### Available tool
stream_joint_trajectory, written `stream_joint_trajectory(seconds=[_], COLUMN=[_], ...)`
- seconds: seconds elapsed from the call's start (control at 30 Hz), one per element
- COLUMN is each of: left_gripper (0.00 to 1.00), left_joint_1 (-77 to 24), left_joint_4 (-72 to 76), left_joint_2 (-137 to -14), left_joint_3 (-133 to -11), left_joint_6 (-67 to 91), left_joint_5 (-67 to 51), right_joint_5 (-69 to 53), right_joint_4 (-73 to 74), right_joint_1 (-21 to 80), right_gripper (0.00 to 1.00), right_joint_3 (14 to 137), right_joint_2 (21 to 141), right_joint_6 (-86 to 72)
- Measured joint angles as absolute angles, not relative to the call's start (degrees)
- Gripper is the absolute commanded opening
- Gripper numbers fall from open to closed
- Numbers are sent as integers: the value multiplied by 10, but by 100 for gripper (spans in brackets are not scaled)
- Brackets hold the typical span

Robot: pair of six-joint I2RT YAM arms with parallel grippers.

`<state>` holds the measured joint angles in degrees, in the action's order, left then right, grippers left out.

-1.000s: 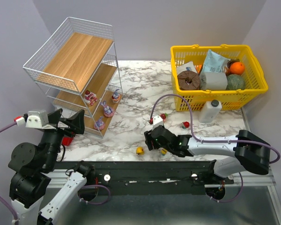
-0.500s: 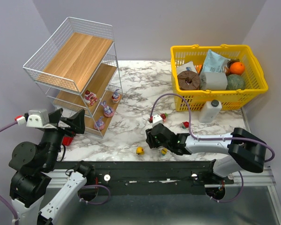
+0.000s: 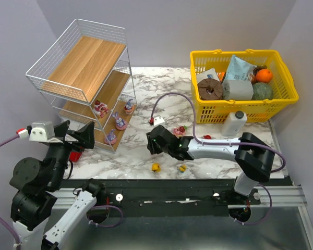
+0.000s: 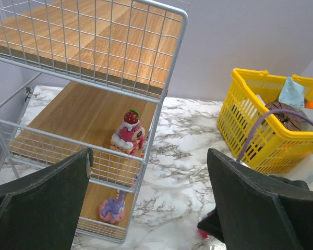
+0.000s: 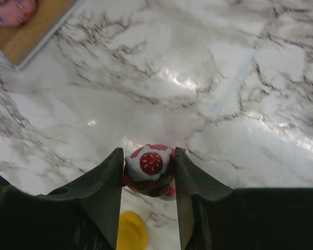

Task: Place and organize the plastic toys onto the shelf

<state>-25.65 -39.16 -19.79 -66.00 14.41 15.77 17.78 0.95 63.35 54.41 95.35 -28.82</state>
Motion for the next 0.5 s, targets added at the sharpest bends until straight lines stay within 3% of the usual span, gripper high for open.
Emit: stream_joint_trajectory(seconds=[0.5], left_gripper=[99], left_joint_1=[-256], left_joint_4=[-392], left_joint_2=[-198], left_joint_3=[-663], left_joint_6=[144], left_joint_5=[158], right_joint_5=[191], right_joint_4=[93], right_joint_1=[634], right_gripper=[33], right_joint_3=[763], right_joint_2=[1125], right_joint_6=[-324])
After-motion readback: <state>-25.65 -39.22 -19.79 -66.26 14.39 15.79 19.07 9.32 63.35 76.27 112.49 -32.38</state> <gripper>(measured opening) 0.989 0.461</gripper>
